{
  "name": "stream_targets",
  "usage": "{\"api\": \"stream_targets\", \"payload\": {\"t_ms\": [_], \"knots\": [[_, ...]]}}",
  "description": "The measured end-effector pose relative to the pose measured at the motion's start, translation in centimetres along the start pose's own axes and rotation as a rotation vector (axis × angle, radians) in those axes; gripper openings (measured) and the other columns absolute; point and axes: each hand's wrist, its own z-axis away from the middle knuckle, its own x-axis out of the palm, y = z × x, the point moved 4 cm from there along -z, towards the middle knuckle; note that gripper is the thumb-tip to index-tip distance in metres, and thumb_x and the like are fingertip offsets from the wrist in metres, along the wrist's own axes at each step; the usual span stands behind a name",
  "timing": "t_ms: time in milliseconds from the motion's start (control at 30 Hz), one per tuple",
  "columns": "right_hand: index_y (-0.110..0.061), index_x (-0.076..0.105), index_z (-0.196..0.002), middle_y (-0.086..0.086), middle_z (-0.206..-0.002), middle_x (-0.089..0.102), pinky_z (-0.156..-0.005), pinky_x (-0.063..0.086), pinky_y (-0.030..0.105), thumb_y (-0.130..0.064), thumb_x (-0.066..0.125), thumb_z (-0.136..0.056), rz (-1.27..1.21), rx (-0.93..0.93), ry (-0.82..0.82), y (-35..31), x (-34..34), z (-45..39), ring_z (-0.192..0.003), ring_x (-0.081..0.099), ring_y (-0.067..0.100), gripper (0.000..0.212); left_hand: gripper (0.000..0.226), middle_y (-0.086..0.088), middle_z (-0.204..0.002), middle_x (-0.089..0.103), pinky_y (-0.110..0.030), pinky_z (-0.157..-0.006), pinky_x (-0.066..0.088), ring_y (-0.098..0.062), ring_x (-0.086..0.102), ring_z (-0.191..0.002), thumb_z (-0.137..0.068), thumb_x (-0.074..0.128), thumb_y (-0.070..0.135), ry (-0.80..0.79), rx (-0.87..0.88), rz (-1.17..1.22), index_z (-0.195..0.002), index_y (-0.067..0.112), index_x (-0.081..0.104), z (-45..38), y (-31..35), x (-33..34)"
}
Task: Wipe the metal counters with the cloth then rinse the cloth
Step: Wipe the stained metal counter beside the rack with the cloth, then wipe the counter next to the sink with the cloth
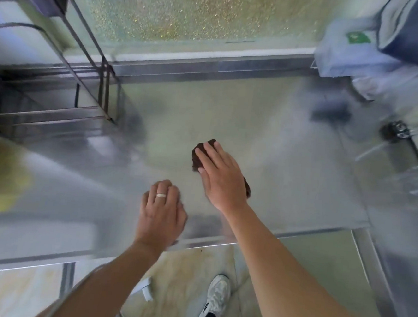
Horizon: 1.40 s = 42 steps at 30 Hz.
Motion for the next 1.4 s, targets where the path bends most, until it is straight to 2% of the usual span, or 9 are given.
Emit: {"api": "stream_targets", "payload": {"t_ms": [200,467,633,700,833,933,1067,1267,1400], "knots": [[-0.02,0.053,-0.148,0.001,-0.16,0.044,-0.118,0.034,0.042,-0.027,0.046,-0.107,-0.007,-0.022,0.042,7.3,-3.3,0.7,-0.153,0.031,0.026,0.042,0.029,-0.012,-0.12,0.054,-0.048,-0.094,0.042,-0.035,0.052,-0.113,-0.085,0.062,0.022,-0.046,-0.187,0.049,-0.11,0.009,0.059,-2.3,8.8,2.3],[-0.017,0.054,-0.146,0.007,-0.155,0.049,-0.105,0.043,0.046,-0.026,0.054,-0.103,0.231,0.309,0.083,16.1,-7.7,2.5,-0.147,0.041,0.03,0.043,0.03,-0.013,-0.12,0.051,-0.05,-0.1,0.036,-0.037,0.049,-0.113,-0.085,0.05,0.024,-0.011,-0.247,0.085,-0.11,0.009,0.057,-2.4,9.2,2.5],[-0.006,0.027,-0.155,0.019,-0.155,0.035,-0.082,0.05,0.041,-0.005,0.068,-0.087,0.519,0.798,-0.339,14.5,-9.7,5.6,-0.144,0.034,0.038,0.079,0.028,-0.017,-0.119,0.054,-0.049,-0.095,0.04,-0.038,0.051,-0.11,-0.082,0.061,0.017,-0.117,-0.215,-0.017,-0.108,0.004,0.057,-2.7,9.8,2.4],[0.002,0.032,-0.149,0.025,-0.145,0.042,-0.079,0.053,0.039,-0.001,0.062,-0.09,0.515,0.951,-0.435,12.4,-10.8,6.6,-0.132,0.045,0.04,0.066,0.028,-0.016,-0.116,0.054,-0.047,-0.091,0.041,-0.037,0.051,-0.107,-0.077,0.065,0.012,-0.19,-0.2,0.017,-0.103,0.006,0.057,-3.0,11.1,1.7],[-0.008,0.06,-0.125,0.017,-0.126,0.06,-0.09,0.053,0.039,-0.009,0.058,-0.094,0.114,1.021,-0.535,9.4,-13.7,10.2,-0.116,0.061,0.035,0.031,0.024,-0.012,-0.104,0.061,-0.041,-0.076,0.045,-0.033,0.056,-0.094,-0.08,0.047,0.018,-0.252,0.019,0.159,-0.097,0.008,0.061,-3.1,15.5,-2.8],[-0.017,0.07,-0.104,0.01,-0.104,0.074,-0.08,0.052,0.032,-0.017,0.063,-0.089,-0.249,1.022,-0.455,6.2,-18.8,13.7,-0.097,0.068,0.03,0.017,0.024,-0.009,-0.105,0.062,-0.04,-0.079,0.046,-0.031,0.057,-0.098,-0.088,0.042,0.02,-0.353,0.165,0.154,-0.102,0.011,0.059,-2.8,17.7,-7.2],[-0.023,0.064,-0.134,0.001,-0.125,0.071,-0.093,0.047,0.03,-0.025,0.067,-0.093,-0.269,1.105,-0.252,1.9,-25.3,20.9,-0.115,0.064,0.024,0.041,0.023,-0.002,-0.113,0.059,-0.036,-0.086,0.042,-0.025,0.058,-0.108,-0.098,0.042,0.026,-0.479,0.474,0.03,-0.117,0.016,0.053,0.0,20.3,-11.9],[-0.027,0.061,-0.133,0.004,-0.127,0.068,-0.097,0.052,0.041,-0.027,0.066,-0.092,-0.211,1.418,-0.131,-3.5,-30.7,36.3,-0.116,0.064,0.027,0.042,0.012,-0.007,-0.074,0.065,-0.038,-0.057,0.052,-0.029,0.068,-0.067,-0.075,0.068,0.021,-0.522,0.879,-0.009,-0.083,0.012,0.064,7.2,28.0,-15.1],[-0.03,0.061,-0.132,0.001,-0.124,0.067,-0.088,0.054,0.039,-0.025,0.064,-0.089,-0.155,1.643,0.058,-8.2,-33.6,46.9,-0.112,0.064,0.027,0.043,0.023,-0.006,-0.112,0.066,-0.037,-0.084,0.049,-0.029,0.065,-0.105,-0.096,0.05,0.028,-0.574,1.134,0.014,-0.114,0.017,0.058,14.8,35.1,-17.2]]}}
